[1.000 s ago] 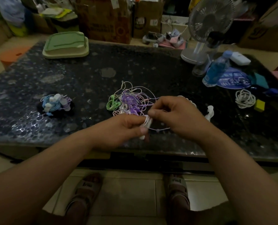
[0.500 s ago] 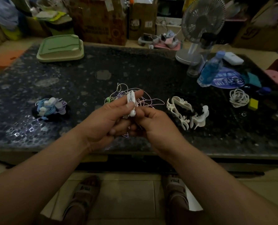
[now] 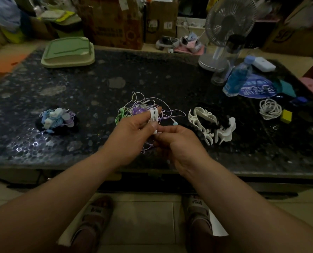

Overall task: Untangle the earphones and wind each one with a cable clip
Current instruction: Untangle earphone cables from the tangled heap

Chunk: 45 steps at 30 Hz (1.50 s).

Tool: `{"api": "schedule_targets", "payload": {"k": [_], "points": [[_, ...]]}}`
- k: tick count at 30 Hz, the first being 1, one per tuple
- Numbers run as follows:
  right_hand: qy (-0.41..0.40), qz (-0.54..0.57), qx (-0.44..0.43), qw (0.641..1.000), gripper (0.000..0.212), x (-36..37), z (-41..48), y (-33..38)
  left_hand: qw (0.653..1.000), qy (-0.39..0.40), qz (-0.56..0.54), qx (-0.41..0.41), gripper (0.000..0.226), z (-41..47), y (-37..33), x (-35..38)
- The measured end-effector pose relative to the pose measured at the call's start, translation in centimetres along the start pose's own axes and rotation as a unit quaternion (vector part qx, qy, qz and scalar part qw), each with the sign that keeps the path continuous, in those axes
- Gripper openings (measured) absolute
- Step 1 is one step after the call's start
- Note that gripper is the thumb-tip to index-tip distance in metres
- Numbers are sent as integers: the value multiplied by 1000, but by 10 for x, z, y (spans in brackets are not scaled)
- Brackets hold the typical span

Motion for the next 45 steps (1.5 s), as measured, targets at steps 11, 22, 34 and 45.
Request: {"api": "schedule_targets", "payload": {"k": [11,22,34,45], "points": [[54,-110,-47,991,21,-6,-4,43,876,104,-471,3,23,4,-3,12],[62,-183,-89,977,14,-3,3,46,885,112,-444,-81,28,4,10,38],[-24,-302,-64,951,14,-50,0,60,916,52,-393,-68,32,31,19,37],[-340,-445,101,822,36,-252,-28,88,915,56,-394,-68,31,58,18,35]]}}
Point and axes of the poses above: each hand's wrist, its own z-axis towards the middle knuckle, its own x-axis out of the palm, y = z × x, the point moved 10 cm from there along z, towards the middle knuckle, and after that the axes turned 15 degrees about y, right-handed, at the moved point
